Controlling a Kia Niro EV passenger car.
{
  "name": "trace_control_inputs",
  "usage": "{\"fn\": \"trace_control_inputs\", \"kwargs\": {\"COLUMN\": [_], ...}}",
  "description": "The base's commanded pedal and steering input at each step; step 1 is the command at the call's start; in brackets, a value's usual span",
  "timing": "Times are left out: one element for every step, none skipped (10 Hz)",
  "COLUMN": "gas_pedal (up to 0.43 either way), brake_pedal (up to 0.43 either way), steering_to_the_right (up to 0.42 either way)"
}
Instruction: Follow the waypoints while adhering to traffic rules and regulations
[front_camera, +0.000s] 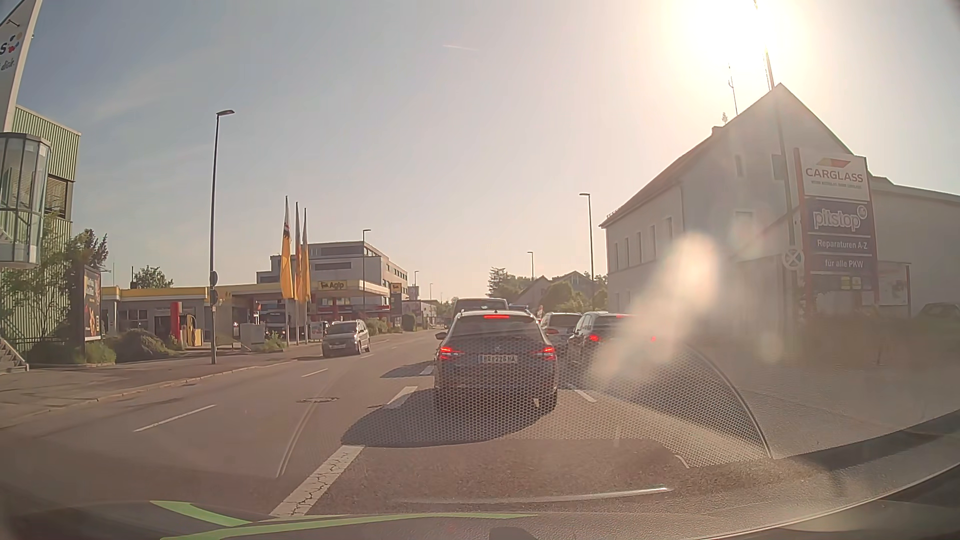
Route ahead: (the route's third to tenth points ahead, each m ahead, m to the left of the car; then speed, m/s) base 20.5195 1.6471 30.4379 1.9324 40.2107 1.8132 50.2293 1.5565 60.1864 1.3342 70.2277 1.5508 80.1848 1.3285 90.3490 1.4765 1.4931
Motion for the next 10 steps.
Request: {"fn": "trace_control_inputs", "kwargs": {"gas_pedal": [0.000,0.000,0.000,0.000,0.000,0.000,0.000,0.000,0.000,0.000], "brake_pedal": [0.073,0.073,0.073,0.079,0.085,0.091,0.091,0.098,0.104,0.098], "steering_to_the_right": [-0.001,-0.001,-0.001,-0.001,-0.001,-0.001,-0.001,-0.001,-0.001,-0.001]}}
